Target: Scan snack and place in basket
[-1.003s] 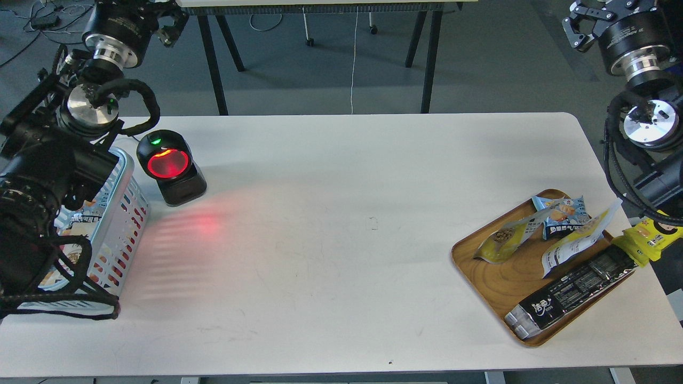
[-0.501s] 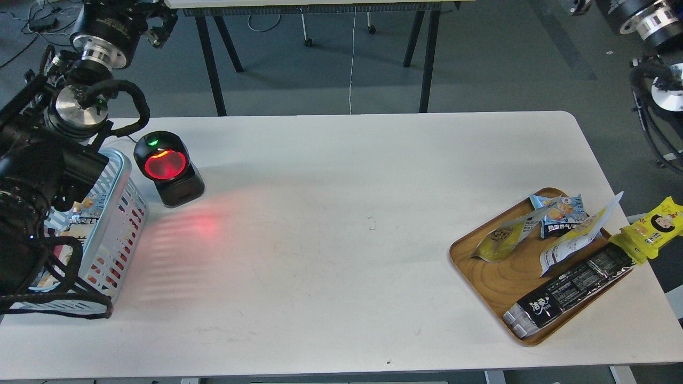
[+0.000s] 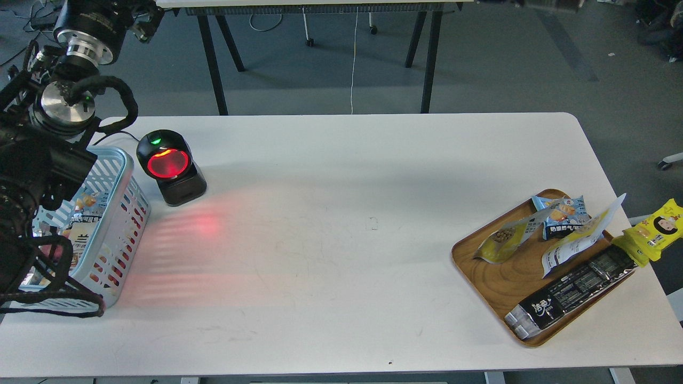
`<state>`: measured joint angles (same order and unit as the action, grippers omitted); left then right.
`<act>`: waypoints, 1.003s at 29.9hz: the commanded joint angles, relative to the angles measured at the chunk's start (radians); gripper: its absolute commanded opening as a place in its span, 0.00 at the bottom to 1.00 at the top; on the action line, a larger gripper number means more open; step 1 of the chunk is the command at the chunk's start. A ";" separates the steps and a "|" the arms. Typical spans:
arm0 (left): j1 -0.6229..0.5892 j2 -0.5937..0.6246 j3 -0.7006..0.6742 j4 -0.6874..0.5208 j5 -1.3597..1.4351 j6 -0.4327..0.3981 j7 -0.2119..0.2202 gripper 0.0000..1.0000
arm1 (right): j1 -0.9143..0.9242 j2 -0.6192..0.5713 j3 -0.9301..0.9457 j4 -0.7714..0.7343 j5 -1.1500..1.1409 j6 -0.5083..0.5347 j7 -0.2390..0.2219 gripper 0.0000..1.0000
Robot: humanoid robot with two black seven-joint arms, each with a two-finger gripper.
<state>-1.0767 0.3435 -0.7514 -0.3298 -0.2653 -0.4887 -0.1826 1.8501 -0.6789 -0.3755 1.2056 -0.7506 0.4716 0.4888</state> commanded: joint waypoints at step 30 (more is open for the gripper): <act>0.009 -0.015 0.015 0.002 0.005 0.000 -0.040 1.00 | -0.040 -0.040 -0.513 0.244 -1.168 -0.288 0.000 0.68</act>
<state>-1.0678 0.3263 -0.7361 -0.3287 -0.2627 -0.4886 -0.2223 1.8506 -0.7245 -0.9186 1.4615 -1.9202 0.1866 0.4886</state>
